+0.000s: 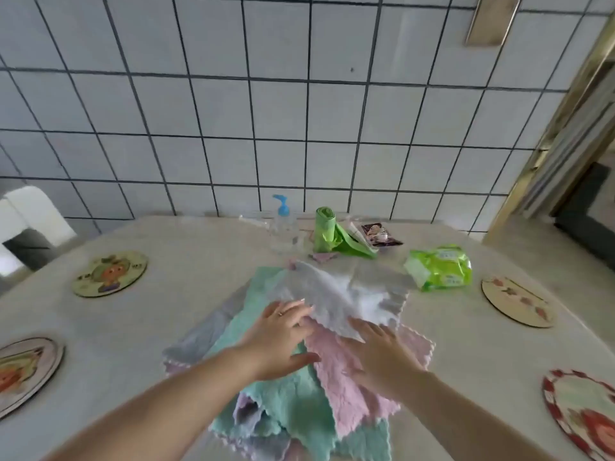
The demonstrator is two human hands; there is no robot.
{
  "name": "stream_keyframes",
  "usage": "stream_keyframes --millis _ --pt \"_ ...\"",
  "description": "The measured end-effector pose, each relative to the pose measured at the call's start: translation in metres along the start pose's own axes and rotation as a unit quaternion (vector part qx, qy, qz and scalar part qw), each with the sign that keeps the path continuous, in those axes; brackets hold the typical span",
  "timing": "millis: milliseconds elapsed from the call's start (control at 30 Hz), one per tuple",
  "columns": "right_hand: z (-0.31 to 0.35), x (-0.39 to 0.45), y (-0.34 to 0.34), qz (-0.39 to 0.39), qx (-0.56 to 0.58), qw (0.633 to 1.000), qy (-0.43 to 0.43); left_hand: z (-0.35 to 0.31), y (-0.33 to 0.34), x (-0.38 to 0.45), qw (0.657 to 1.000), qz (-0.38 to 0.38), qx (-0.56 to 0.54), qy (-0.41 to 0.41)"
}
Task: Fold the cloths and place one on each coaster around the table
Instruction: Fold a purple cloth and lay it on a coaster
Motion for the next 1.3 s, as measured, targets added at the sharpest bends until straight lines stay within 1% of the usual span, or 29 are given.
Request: stream_keyframes --millis 67,133,167,200,267,333,433,533,600,667,733,800,867,933,967,1000,1067,1133,1200,1300 --pt "-0.006 0.009 0.013 -0.023 0.003 1.0 -0.009 -0.007 0.013 0.021 0.999 0.023 0.024 0.025" --pt "-0.008 0.018 0.019 -0.054 0.007 0.998 -0.028 -0.006 0.025 0.041 0.994 0.036 0.08 0.06" --pt "-0.01 0.023 0.022 -0.072 0.005 0.997 -0.037 -0.005 0.033 0.049 0.991 0.035 0.103 0.077" --pt "-0.013 0.027 0.025 -0.102 0.001 0.994 -0.045 -0.003 0.038 0.055 0.987 0.017 0.124 0.099" --pt "-0.021 0.028 0.02 -0.192 0.021 0.98 -0.048 -0.004 0.041 0.059 0.973 -0.057 0.168 0.147" --pt "-0.026 0.026 0.017 -0.244 0.069 0.965 -0.064 -0.002 0.039 0.06 0.968 -0.109 0.158 0.16" --pt "-0.027 0.017 0.001 -0.302 0.095 0.945 -0.077 -0.003 0.02 0.059 0.967 -0.18 0.106 0.148" --pt "-0.026 0.004 -0.026 -0.354 0.093 0.928 -0.07 -0.015 -0.008 0.048 0.945 -0.261 0.124 0.154" --pt "-0.021 -0.011 -0.051 -0.382 0.074 0.919 -0.067 -0.025 -0.035 0.034 0.933 -0.291 0.158 0.143" --pt "-0.01 -0.038 -0.086 -0.421 0.029 0.904 -0.069 -0.036 -0.067 0.013 0.92 -0.334 0.164 0.119" --pt "0.005 -0.067 -0.123 -0.444 -0.008 0.894 -0.061 -0.049 -0.103 -0.018 0.896 -0.39 0.179 0.112" --pt "0.018 -0.094 -0.152 -0.471 -0.055 0.879 -0.049 -0.064 -0.133 -0.048 0.874 -0.421 0.21 0.123" --pt "0.023 -0.122 -0.176 -0.471 -0.036 0.88 -0.054 -0.073 -0.154 -0.073 0.871 -0.411 0.24 0.126" --pt "0.023 -0.145 -0.193 -0.443 0.005 0.895 -0.059 -0.075 -0.169 -0.096 0.879 -0.398 0.245 0.093" --pt "0.028 -0.157 -0.201 -0.439 -0.012 0.897 -0.047 -0.075 -0.175 -0.109 0.877 -0.405 0.247 0.081" --pt "0.028 -0.167 -0.209 -0.44 -0.002 0.898 -0.019 -0.075 -0.18 -0.12 0.872 -0.413 0.254 0.071" --pt "0.032 -0.185 -0.219 -0.464 0.016 0.885 -0.025 -0.074 -0.185 -0.141 0.872 -0.417 0.254 0.045" --pt "0.027 -0.193 -0.224 -0.469 0.081 0.879 -0.025 -0.071 -0.188 -0.158 0.88 -0.424 0.213 0.018" --pt "0.015 -0.192 -0.225 -0.459 0.145 0.877 -0.006 -0.064 -0.191 -0.174 0.884 -0.44 0.153 -0.023" --pt "0.005 -0.183 -0.214 -0.436 0.188 0.88 0.027 -0.051 -0.187 -0.196 0.872 -0.481 0.067 -0.058"
Point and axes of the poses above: each hand's wrist, its own x-axis towards the middle knuckle, its own y-axis out of the palm, z = x × y, the point moved 9 cm from there along x, towards the middle knuckle, and after that the axes turned 12 degrees about y, right-handed, at the moved point
